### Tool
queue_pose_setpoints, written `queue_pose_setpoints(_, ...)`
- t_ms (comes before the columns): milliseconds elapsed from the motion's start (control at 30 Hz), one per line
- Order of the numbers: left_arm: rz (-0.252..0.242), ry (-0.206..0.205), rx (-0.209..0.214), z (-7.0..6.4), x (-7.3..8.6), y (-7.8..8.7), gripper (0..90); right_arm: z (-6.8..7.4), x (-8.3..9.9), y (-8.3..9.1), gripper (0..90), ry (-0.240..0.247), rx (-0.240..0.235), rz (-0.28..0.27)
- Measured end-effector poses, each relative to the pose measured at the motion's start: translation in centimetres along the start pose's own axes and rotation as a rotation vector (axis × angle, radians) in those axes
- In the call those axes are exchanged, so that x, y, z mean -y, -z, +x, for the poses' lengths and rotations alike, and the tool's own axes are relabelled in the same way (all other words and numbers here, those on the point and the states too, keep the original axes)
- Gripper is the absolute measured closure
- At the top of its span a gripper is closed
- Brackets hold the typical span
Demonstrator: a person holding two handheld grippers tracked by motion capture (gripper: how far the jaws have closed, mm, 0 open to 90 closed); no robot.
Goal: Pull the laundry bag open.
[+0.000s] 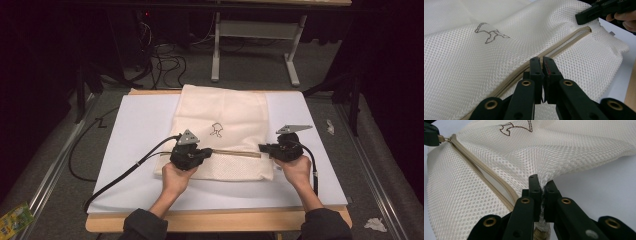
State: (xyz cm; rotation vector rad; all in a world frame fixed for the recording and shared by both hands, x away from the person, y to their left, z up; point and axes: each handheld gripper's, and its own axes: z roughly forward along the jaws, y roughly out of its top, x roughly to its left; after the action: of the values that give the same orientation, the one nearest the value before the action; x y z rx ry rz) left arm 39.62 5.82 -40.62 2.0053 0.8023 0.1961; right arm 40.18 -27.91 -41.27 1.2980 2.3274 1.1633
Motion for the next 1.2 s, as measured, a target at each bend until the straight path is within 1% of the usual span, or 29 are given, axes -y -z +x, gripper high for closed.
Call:
queue_pose_setpoints(133,-0.024,0.005,0.002,0.1,0.0,0.4,87.5,0.1,-0.1,-0.2,88.9,0.001,0.002,0.009)
queue_pose_setpoints(267,-0.020,0.004,0.006,0.3,0.3,0.4,87.5,0.3,-0.5,0.1,89.0,0.003,0.014,0.010)
queue_pose_setpoints(333,-0.021,0.003,-0.003,0.5,0.3,0.5,87.5,0.3,-0.5,0.1,89.0,0.007,0.022,0.010)
queue_pose_setpoints(433,-0.030,0.017,-0.007,0.7,0.4,0.9,87.5,0.0,-0.4,0.1,88.9,0.001,0.026,0.011)
queue_pose_setpoints(467,-0.029,0.022,-0.008,0.7,0.4,0.9,87.4,0.0,-0.3,0.2,88.9,-0.001,0.025,0.014)
queue_pose_setpoints(533,-0.025,0.017,-0.012,0.7,0.5,1.0,87.5,0.0,-0.4,0.2,88.9,-0.001,0.025,0.015)
queue_pose_setpoints(633,-0.025,0.014,-0.018,0.8,0.4,1.1,87.5,0.0,-0.4,0.3,89.0,0.005,0.027,0.006)
queue_pose_setpoints(733,-0.020,0.020,-0.033,1.0,0.3,1.3,87.5,-0.1,-0.4,0.3,88.9,0.000,0.020,-0.006)
queue_pose_setpoints(767,-0.020,0.020,-0.034,1.1,0.3,1.4,87.5,-0.2,-0.3,0.2,88.9,0.005,0.017,-0.013)
queue_pose_setpoints(800,-0.020,0.026,-0.029,1.2,0.3,1.5,87.5,-0.3,-0.2,0.2,88.9,0.003,0.016,-0.010)
queue_pose_setpoints(867,-0.019,0.027,-0.033,1.3,0.5,1.5,87.5,-0.5,-0.1,0.3,88.9,-0.010,0.022,-0.004)
queue_pose_setpoints(933,-0.016,0.029,-0.034,1.6,0.7,1.5,87.5,-0.6,0.0,0.5,88.9,-0.009,0.026,-0.007)
queue_pose_setpoints(1033,-0.017,0.031,-0.047,1.7,0.8,1.8,87.5,-0.6,0.0,0.5,88.9,-0.011,0.027,-0.013)
queue_pose_setpoints(1100,-0.023,0.044,-0.049,1.9,0.9,2.1,87.5,-0.6,0.0,0.4,88.9,-0.007,0.024,-0.006)
queue_pose_setpoints(1200,-0.025,0.045,-0.055,2.1,1.0,2.3,87.5,-0.6,-0.1,0.5,88.9,-0.009,0.028,-0.002)
